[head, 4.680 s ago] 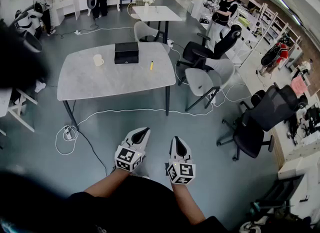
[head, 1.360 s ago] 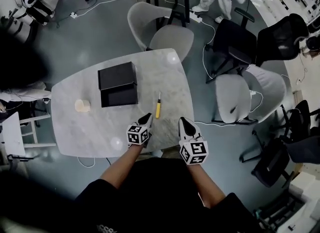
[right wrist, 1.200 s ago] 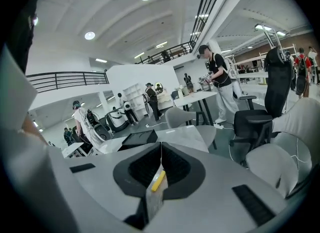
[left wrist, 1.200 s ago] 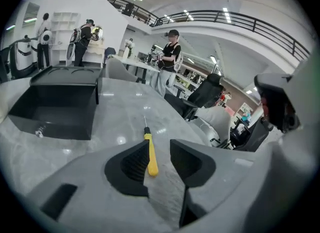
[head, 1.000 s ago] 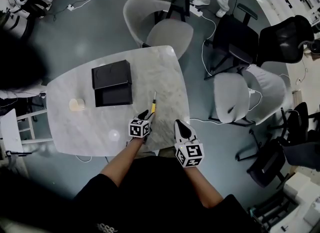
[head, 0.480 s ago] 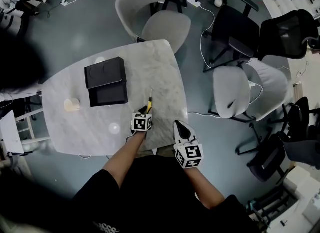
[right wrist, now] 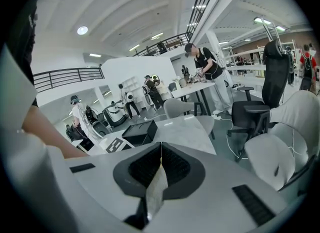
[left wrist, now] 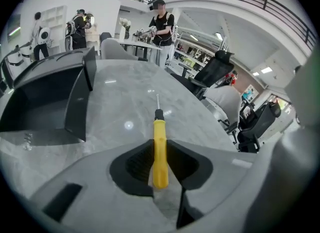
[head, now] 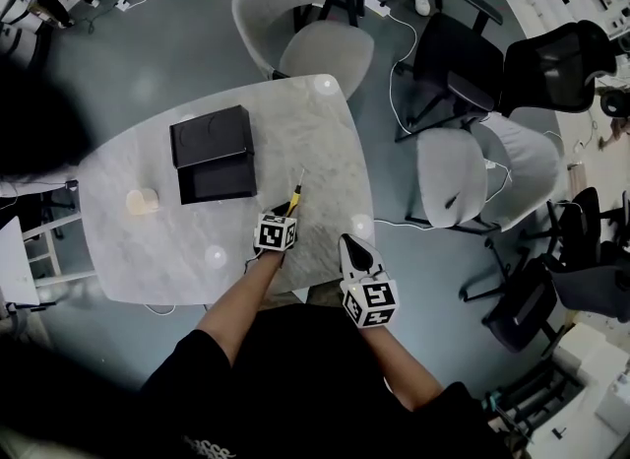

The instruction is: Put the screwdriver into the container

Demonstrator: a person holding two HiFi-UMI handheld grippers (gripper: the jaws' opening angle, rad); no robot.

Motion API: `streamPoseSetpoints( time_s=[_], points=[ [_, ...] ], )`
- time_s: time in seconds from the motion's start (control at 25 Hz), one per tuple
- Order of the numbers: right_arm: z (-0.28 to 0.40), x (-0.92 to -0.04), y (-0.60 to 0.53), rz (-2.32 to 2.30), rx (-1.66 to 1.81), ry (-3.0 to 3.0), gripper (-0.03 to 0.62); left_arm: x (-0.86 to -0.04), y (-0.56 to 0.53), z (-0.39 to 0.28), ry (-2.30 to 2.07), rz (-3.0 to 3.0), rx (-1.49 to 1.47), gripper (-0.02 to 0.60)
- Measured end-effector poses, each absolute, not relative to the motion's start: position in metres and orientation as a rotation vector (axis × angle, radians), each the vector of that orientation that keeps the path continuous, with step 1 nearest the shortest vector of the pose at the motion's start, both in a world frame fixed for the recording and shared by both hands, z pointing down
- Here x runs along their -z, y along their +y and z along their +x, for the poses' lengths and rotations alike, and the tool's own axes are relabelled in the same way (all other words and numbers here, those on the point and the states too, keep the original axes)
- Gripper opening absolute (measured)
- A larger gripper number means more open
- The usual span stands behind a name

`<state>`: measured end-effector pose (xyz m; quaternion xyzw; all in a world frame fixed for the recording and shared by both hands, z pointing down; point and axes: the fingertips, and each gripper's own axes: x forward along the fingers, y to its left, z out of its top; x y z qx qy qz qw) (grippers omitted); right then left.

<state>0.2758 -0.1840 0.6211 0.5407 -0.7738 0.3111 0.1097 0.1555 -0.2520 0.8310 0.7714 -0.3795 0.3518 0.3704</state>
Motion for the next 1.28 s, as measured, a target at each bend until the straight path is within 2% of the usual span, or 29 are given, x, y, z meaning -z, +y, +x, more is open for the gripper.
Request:
streamPoseSetpoints(
  time_s=[0.24, 0.48, 1.04, 1.28],
  points=[
    [0.222, -0.605, -0.171, 1.593, -0.859, -2.293, 0.012, -0.796, -0.242, 0.117, -0.971, 2.038, -0.824, 0.085],
    [0.155, -0.596, -0.170, 1.625, -0.780, -2.310, 0.012, -0.761, -0.235, 0.048, -0.979, 2.059, -0.670, 0.086],
    [0.001, -0.547, -0.140, 1.774, -0.739, -2.253, 0.012, -0.703, -0.206, -0.107, -0.853, 2.248, -0.632, 0.086],
    [0.006, -0.541, -0.129, 1.820, -0.695, -2.200, 0.012, -0.714, -0.214, -0.115, -0.817, 2.257, -0.646, 0.086]
  ],
)
